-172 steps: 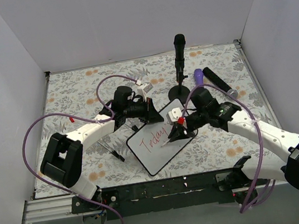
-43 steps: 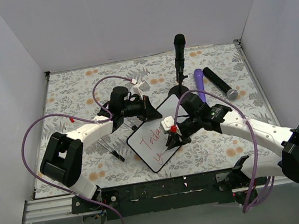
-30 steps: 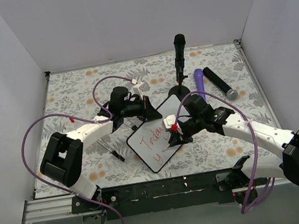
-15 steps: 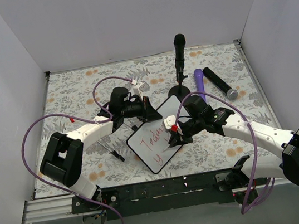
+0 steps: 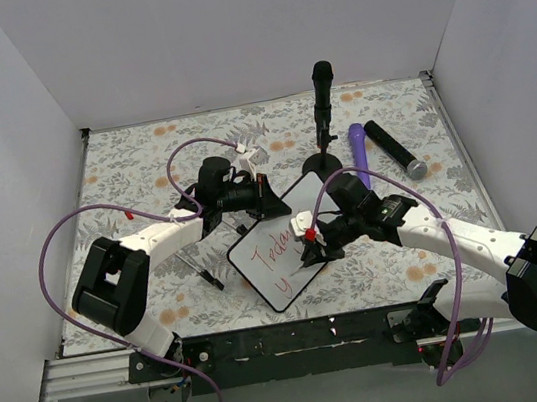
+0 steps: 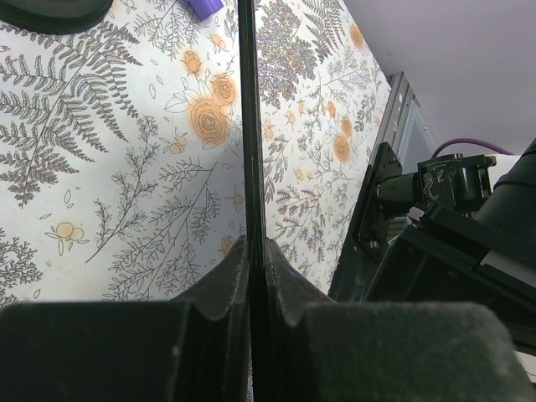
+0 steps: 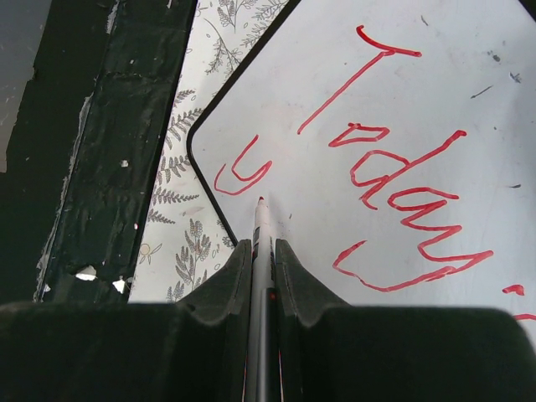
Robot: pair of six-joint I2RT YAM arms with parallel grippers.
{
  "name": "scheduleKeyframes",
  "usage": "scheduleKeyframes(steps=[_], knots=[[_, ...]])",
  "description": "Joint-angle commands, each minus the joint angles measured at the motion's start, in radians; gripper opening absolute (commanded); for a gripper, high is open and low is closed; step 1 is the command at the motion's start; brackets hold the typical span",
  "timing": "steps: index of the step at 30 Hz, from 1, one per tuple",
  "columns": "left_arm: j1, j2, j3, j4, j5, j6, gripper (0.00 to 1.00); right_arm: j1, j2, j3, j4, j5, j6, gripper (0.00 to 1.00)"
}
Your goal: Write a sentence on the whiteboard
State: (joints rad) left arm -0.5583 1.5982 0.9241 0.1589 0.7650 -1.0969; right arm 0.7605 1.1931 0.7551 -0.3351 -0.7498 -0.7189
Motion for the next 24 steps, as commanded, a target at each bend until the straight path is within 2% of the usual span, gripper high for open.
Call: scheduleKeyframes(steps=[1,24], knots=[[0.0,-0.032,-0.007,0.057,0.008,0.052,0.0,0.005,0.0,0.001,0.031,-0.002,-0.01,0.01],[0.0,-0.029,-0.005,0.057,0.022,0.057,0.0,0.077,0.051,0.013,0.071,0.09,-0.002,0.01]])
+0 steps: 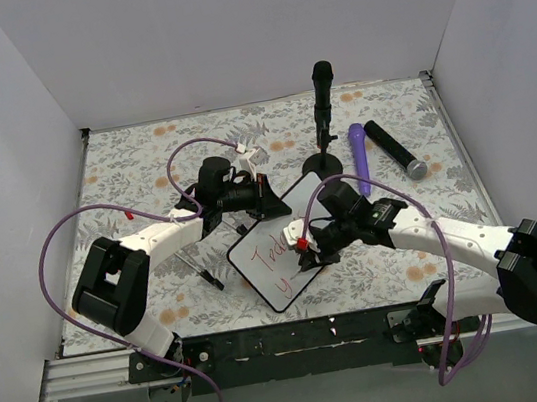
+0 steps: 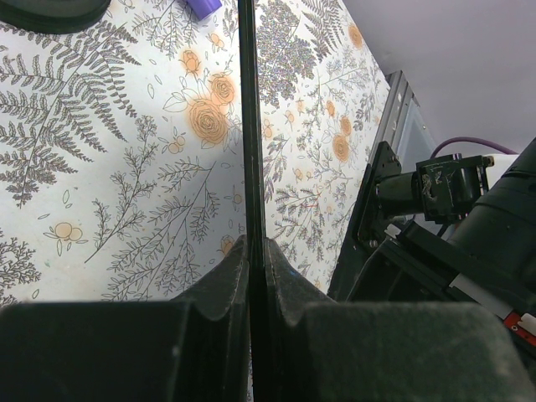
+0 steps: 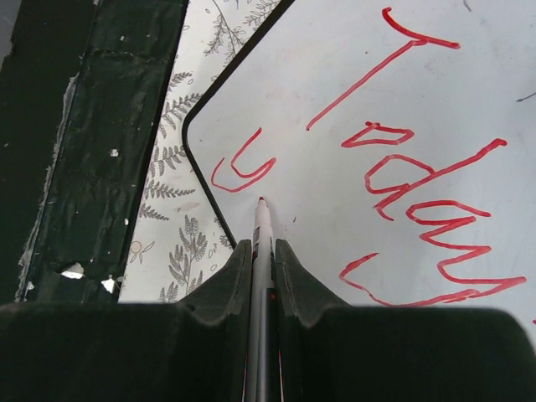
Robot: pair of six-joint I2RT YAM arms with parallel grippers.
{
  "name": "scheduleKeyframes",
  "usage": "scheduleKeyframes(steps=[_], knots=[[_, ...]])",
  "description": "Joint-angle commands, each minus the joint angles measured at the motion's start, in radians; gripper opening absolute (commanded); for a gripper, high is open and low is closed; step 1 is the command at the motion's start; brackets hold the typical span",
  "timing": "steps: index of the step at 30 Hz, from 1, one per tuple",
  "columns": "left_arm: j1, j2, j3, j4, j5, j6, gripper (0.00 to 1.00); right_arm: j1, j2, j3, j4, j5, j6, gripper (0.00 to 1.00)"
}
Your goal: Write a sentence on the whiteboard
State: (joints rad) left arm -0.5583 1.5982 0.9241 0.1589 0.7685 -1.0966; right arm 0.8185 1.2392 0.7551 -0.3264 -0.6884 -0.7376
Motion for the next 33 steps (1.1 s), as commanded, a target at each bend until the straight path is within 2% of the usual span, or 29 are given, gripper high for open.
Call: scheduleKeyframes(steps=[1,16,33], knots=[[0.0,-0.029,-0.005,0.059,0.018,0.058,0.0,0.019,0.003,0.012,0.072,0.033,0.021,0.01],[0.0,-0.021,0.002,0.056,0.026,0.058,0.0,0.036,-0.009,0.009,0.148,0.105,0.092,0.01],[0.001,-0.02,0.015,0.03,0.025,0.078,0.0,-0.025,-0.03,-0.005,0.064,0.093,0.05,0.01]])
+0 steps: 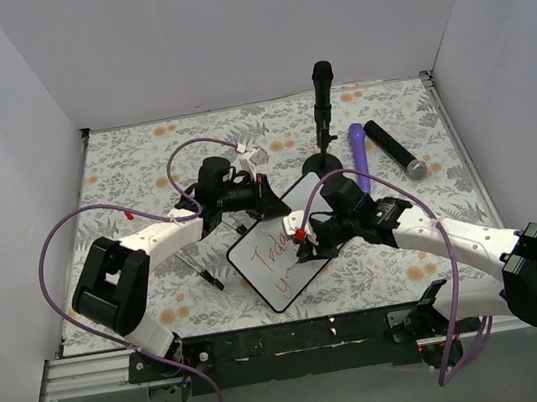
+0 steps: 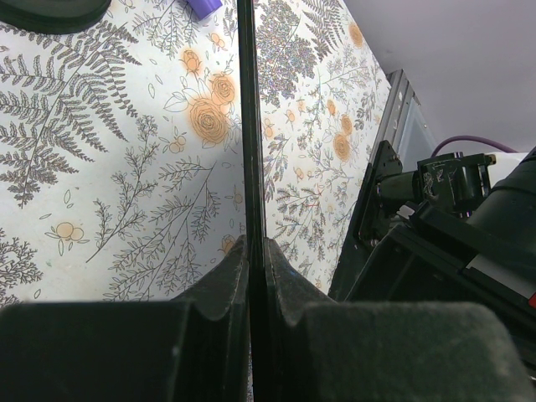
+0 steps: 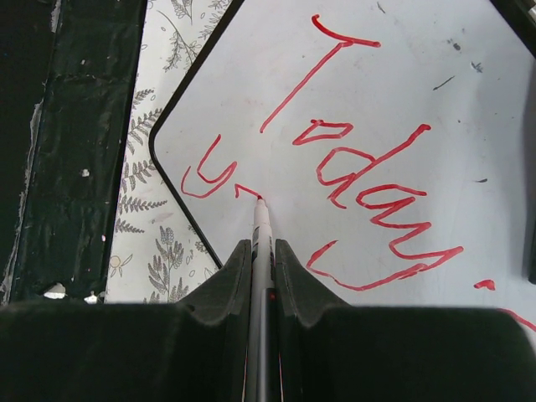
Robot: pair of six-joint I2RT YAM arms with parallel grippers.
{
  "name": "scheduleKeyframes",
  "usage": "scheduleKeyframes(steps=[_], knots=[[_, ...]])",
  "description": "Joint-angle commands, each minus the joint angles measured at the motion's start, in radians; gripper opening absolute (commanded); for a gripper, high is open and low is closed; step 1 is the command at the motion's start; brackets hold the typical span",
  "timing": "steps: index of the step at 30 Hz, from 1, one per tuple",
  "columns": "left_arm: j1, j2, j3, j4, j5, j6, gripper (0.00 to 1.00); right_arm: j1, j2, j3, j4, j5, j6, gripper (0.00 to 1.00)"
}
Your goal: Write a sentence on the whiteboard
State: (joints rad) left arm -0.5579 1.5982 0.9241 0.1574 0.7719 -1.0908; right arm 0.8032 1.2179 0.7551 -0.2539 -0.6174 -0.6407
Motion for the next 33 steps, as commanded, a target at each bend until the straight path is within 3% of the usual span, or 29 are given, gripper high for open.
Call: scheduleKeyframes(steps=[1,13,33], knots=[[0.0,-0.023,0.015,0.028,0.021,0.074,0.0,-0.01,-0.008,-0.002,-0.019,0.015,-0.056,0.01],[0.001,-0.021,0.016,0.024,0.02,0.085,0.0,-0.002,0.041,0.009,-0.091,-0.051,-0.117,0.01],[0.0,-0.015,0.015,0.03,0.027,0.077,0.0,0.039,0.078,0.082,0.004,-0.044,-0.037,0.01]])
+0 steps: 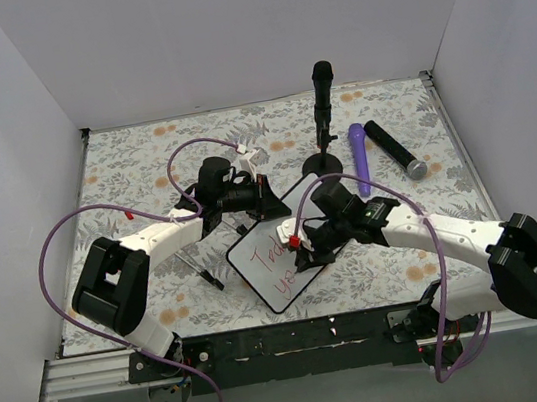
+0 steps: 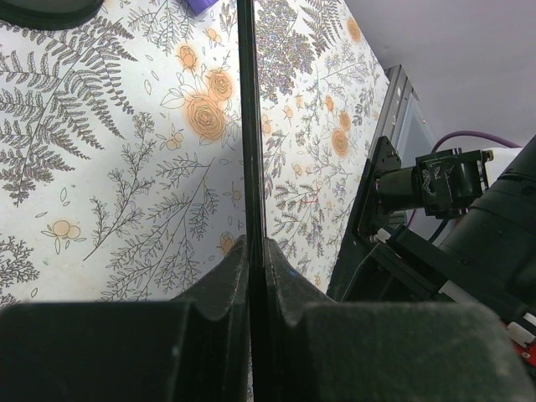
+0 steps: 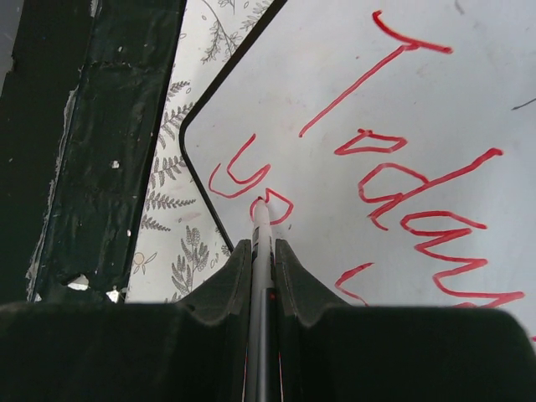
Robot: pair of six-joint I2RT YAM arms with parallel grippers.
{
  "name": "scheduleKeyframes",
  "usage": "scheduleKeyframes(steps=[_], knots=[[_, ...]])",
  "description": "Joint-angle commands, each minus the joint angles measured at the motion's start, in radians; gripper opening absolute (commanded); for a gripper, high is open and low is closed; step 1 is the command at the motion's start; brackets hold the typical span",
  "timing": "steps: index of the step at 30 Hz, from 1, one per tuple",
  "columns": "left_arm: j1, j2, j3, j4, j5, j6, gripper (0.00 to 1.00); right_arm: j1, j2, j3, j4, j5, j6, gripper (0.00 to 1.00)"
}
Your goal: Write a sentence on the whiteboard
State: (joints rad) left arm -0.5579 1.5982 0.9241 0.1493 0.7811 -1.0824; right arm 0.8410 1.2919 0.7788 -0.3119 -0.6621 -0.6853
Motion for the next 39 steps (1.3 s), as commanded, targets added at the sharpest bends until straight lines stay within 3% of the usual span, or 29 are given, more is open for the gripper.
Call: scheduleKeyframes(steps=[1,5,10,17,39], knots=[[0.001,-0.015,0.013,0.039,0.018,0.068,0.0,0.001,0.004,0.062,0.062,-0.001,0.009,0.01],[0.0,-0.012,0.012,0.041,0.015,0.067,0.0,-0.005,-0.019,0.062,0.05,-0.005,0.009,0.01],[0.0,-0.009,0.012,0.032,0.012,0.072,0.0,-0.034,-0.048,0.07,-0.055,-0.123,-0.074,0.01],[0.0,-0.001,0.012,0.032,0.018,0.076,0.0,-0.125,-0.135,-0.006,-0.047,-0.091,-0.065,0.01],[0.0,-0.006,0.013,0.049,0.026,0.068,0.0,-0.099,-0.04,0.004,0.008,-0.048,-0.017,0.01]])
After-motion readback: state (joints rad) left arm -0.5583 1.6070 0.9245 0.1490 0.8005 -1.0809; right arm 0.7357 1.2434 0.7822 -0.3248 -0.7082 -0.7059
